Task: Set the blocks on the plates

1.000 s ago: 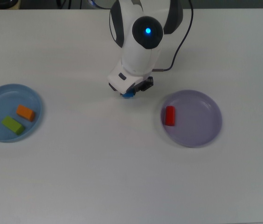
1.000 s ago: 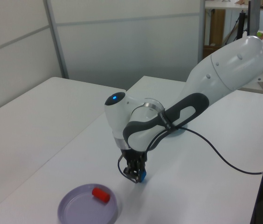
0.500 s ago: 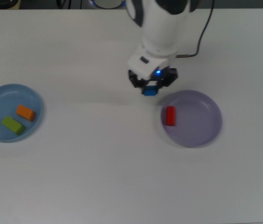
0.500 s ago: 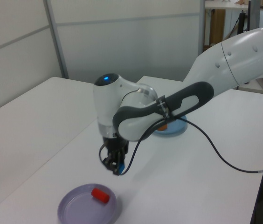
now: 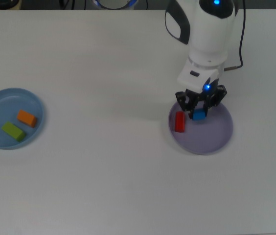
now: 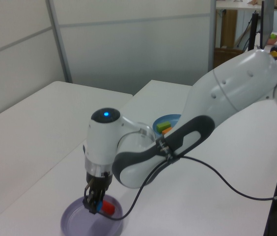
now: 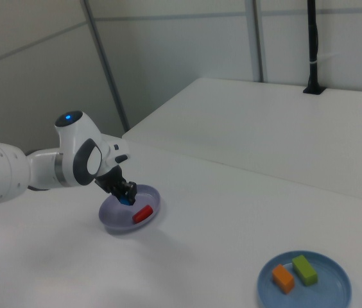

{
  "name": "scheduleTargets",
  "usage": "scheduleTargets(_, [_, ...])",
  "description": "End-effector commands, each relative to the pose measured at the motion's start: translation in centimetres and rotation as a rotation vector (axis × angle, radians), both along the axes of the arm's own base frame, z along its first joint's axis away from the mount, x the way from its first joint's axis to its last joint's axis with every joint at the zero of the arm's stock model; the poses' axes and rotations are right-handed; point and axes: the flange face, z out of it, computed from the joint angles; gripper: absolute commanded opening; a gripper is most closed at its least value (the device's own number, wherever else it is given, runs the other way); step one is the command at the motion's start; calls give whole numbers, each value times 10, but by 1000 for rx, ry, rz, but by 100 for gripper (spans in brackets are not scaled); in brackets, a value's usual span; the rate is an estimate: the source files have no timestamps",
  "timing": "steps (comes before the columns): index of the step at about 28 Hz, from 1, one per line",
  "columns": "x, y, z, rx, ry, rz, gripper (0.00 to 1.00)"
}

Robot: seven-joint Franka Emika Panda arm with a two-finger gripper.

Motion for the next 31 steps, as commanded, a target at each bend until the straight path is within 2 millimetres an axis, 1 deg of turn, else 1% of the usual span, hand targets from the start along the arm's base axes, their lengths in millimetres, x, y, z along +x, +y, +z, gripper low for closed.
scheduleTargets(1, [5,6,-13,-5,-20,7,11])
scheduleTargets(3, [5,6,-17,-8,-14,8,20])
scheduleTargets(4, [5,7,-19,-10,-12,12,42])
scheduleTargets(5, [5,6,-20,-12,-9,12,55])
scheduleTargets(7, [5,6,-20,-14,-7,13,75])
scheduleTargets(9, [5,5,-19,-15,-6,8,100])
scheduleTargets(14, [5,2,-16,-22,0,2,100])
scheduleTargets(16, [4,-3,-11,-31,11,-7,100])
scheduleTargets(19, [4,-12,2,-43,22,-21,100])
scheduleTargets(20, [2,-20,11,-55,37,-33,100])
scheduleTargets(22, [2,-31,22,-66,52,-59,100])
scheduleTargets(24, [0,-39,36,-73,59,-83,100])
scheduleTargets(25, [-2,-52,53,-80,63,-113,100])
scheduleTargets(28, [-7,-73,78,-99,81,-150,100])
scheduleTargets(29, [-12,-87,93,-111,93,-173,100])
scheduleTargets(31, [-15,-102,110,-120,101,-199,100])
